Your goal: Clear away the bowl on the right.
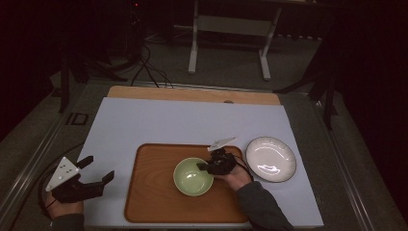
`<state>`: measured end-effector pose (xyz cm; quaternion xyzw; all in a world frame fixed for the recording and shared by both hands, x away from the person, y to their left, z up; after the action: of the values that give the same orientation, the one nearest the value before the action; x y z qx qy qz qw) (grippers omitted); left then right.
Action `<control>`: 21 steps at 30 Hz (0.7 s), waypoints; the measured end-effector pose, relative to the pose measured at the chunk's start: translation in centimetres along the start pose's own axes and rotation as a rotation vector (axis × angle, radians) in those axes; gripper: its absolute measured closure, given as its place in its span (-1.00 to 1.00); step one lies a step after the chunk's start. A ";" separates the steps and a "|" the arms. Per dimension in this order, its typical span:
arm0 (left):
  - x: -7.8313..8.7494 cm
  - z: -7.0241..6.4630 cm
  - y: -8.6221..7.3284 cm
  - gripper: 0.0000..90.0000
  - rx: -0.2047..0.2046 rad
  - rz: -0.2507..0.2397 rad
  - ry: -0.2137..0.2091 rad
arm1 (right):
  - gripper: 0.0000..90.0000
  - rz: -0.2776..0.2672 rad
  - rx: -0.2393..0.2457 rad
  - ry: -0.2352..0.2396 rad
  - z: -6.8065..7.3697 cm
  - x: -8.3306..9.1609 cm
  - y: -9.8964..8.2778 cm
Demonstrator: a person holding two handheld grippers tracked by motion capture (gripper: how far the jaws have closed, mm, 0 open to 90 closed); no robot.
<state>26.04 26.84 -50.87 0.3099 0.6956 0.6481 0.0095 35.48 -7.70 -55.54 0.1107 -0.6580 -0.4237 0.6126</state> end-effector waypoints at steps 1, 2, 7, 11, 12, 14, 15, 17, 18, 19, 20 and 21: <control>0.0 0.0 0.0 -0.77 0.001 0.000 0.000 | 0.84 0.001 0.001 0.001 0.0 0.0 0.0; 0.0 0.0 0.0 -0.77 0.001 0.002 0.000 | 0.83 0.001 0.001 0.001 0.0 0.0 -0.1; 0.0 0.0 0.0 -0.77 0.001 0.001 0.001 | 0.77 -0.004 0.005 0.000 0.0 0.1 0.0; 0.0 0.0 0.0 -0.77 0.001 0.000 0.001 | 0.58 -0.009 0.039 -0.019 0.0 0.6 0.3; 0.0 0.0 0.0 -0.77 0.001 0.001 0.002 | 0.53 -0.006 0.049 -0.030 0.0 0.8 0.3; 0.0 0.0 0.0 -0.77 0.001 0.001 0.002 | 0.45 -0.004 0.061 -0.042 0.0 1.1 0.4; 0.0 0.0 0.0 -0.77 0.001 0.001 0.002 | 0.41 -0.009 0.067 -0.045 -0.1 1.3 0.4; 0.0 0.0 0.0 -0.77 0.001 0.000 0.002 | 0.37 -0.015 0.065 -0.053 -0.1 1.6 0.5; 0.0 0.0 0.0 -0.77 0.001 0.000 0.003 | 0.35 -0.020 0.064 -0.054 -0.2 1.8 0.6; 0.0 0.0 0.0 -0.77 0.001 0.000 0.003 | 0.34 -0.025 0.065 -0.056 -0.2 2.0 0.6; 0.0 0.0 0.0 -0.77 0.001 0.000 0.003 | 0.33 -0.029 0.066 -0.057 -0.2 2.3 0.7; 0.0 0.0 0.0 -0.77 0.001 0.000 0.003 | 0.32 -0.034 0.071 -0.058 -0.3 2.5 0.8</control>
<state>26.05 26.87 -50.87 0.3091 0.6958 0.6483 0.0082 35.43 -9.02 -53.25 0.1311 -0.6883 -0.4134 0.5816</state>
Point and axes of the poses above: each handheld gripper's, and its own axes: x roughly backward along the jaws, y roughly out of its top, z roughly to its left, the point moved 7 cm from there along -x, roughly forward along the jaws, and after that the axes turned 9 degrees about x, right-handed, at the moved point
